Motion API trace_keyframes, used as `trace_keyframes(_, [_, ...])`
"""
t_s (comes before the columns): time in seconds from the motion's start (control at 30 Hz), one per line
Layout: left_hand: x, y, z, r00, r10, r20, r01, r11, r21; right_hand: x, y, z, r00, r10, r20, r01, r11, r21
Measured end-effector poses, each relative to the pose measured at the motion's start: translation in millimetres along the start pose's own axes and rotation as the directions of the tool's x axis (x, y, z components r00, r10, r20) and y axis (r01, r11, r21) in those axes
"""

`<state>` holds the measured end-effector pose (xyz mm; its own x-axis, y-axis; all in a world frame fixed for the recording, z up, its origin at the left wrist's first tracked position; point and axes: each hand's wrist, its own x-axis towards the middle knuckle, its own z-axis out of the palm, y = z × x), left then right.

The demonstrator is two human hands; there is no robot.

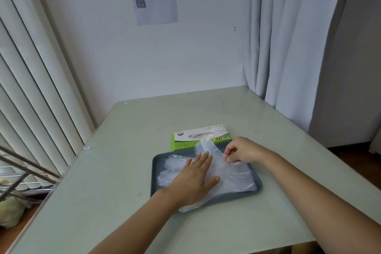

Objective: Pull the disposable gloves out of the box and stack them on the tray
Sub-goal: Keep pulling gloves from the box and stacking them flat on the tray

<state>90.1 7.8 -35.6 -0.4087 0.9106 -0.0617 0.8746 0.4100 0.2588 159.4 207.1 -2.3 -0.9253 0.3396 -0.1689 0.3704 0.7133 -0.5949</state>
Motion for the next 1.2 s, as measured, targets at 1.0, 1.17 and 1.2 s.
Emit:
trace_keyframes(1.0, [-0.4, -9.6, 3.7, 0.978, -0.144, 0.148, 0.136, 0.989, 0.064, -2.2, -1.1, 18.8, 0.974, 0.016, -0.226, -0.035, 0.996, -0.081])
trace_keyframes(1.17, [-1.2, -11.0, 6.0, 0.979, -0.144, 0.142, 0.133, 0.988, 0.081, -13.5, -22.3, 41.0, 0.886, -0.303, -0.35, 0.229, 0.944, -0.238])
trace_keyframes(1.2, [-0.9, -11.0, 6.8, 0.98, -0.143, 0.138, 0.131, 0.987, 0.088, -16.4, -26.8, 49.1, 0.898, -0.336, -0.284, 0.285, 0.936, -0.206])
